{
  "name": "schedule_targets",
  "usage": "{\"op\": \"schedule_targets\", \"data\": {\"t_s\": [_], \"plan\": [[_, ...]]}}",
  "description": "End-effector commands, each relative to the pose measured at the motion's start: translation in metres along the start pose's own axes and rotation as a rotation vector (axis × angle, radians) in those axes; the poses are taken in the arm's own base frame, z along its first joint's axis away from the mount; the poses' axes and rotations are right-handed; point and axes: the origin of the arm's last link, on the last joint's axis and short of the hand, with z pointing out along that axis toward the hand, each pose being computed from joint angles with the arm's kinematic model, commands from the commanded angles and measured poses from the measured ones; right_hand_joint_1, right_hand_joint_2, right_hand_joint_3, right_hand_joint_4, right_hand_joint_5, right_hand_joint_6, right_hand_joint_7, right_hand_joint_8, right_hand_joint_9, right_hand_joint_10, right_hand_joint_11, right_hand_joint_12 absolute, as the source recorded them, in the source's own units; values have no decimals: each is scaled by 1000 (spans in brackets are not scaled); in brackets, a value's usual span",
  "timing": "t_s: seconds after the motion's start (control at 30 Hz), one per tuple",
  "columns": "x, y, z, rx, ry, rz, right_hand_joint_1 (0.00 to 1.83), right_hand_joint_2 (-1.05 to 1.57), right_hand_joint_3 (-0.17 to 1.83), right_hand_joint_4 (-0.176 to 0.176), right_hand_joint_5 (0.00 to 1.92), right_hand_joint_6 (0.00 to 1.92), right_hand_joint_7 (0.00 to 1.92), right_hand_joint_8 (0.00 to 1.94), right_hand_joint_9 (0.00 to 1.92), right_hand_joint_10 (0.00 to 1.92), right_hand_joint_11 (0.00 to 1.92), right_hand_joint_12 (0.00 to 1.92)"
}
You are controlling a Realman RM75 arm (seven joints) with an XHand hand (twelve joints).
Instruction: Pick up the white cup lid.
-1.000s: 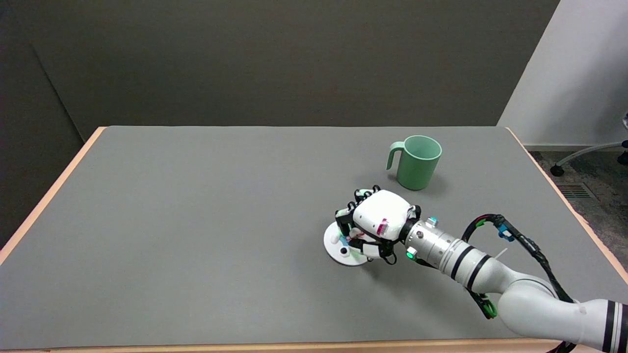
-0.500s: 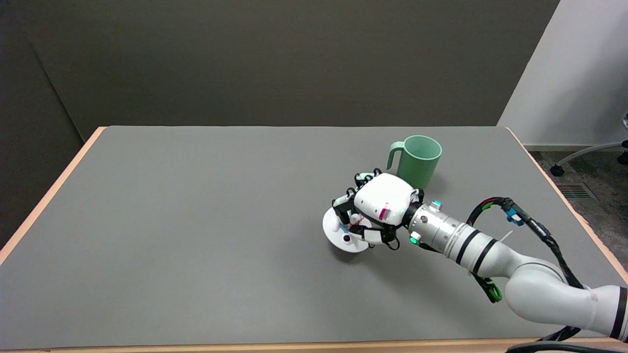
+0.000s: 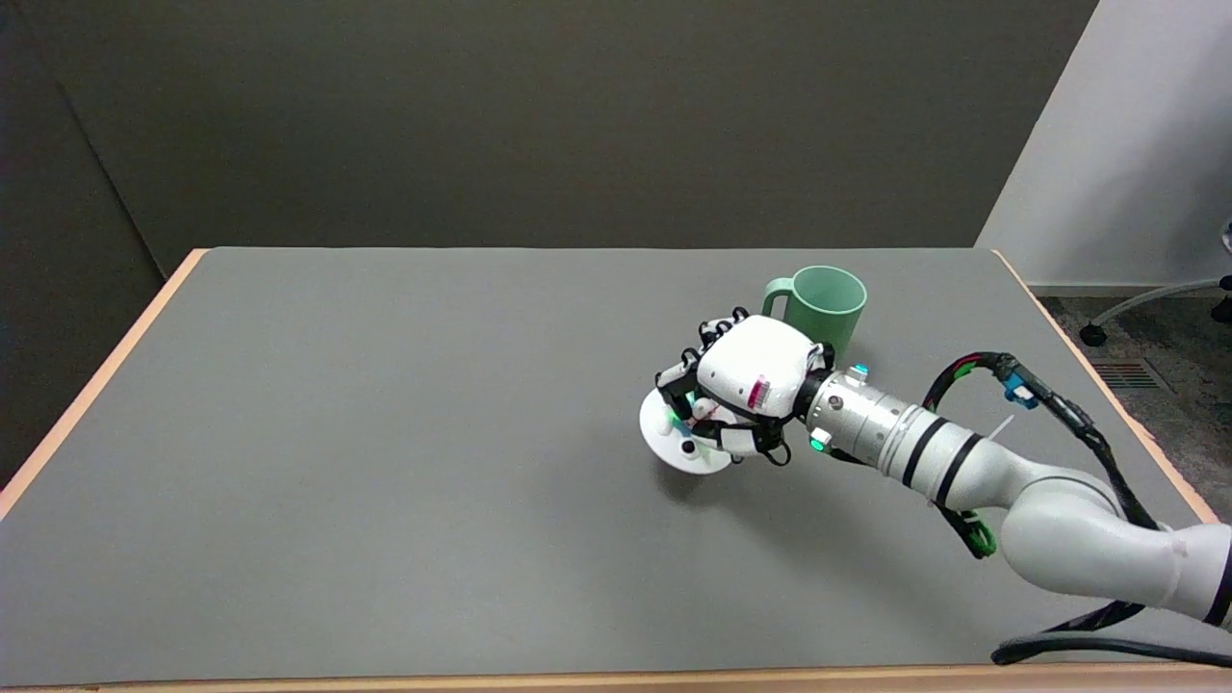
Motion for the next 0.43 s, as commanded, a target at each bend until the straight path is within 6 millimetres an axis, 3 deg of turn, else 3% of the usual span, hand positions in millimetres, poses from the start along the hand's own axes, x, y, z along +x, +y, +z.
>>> {"op": "schedule_targets", "data": {"t_s": [0.03,0.43], "plan": [[13,31,9,-6,-47,-112,963,1076,208,176,846,1202,1100,451,1091,490,592,1410],[22,60,14,-48,-65,-180,964,1074,214,176,847,1201,1082,426,1088,478,649,1322]]}}
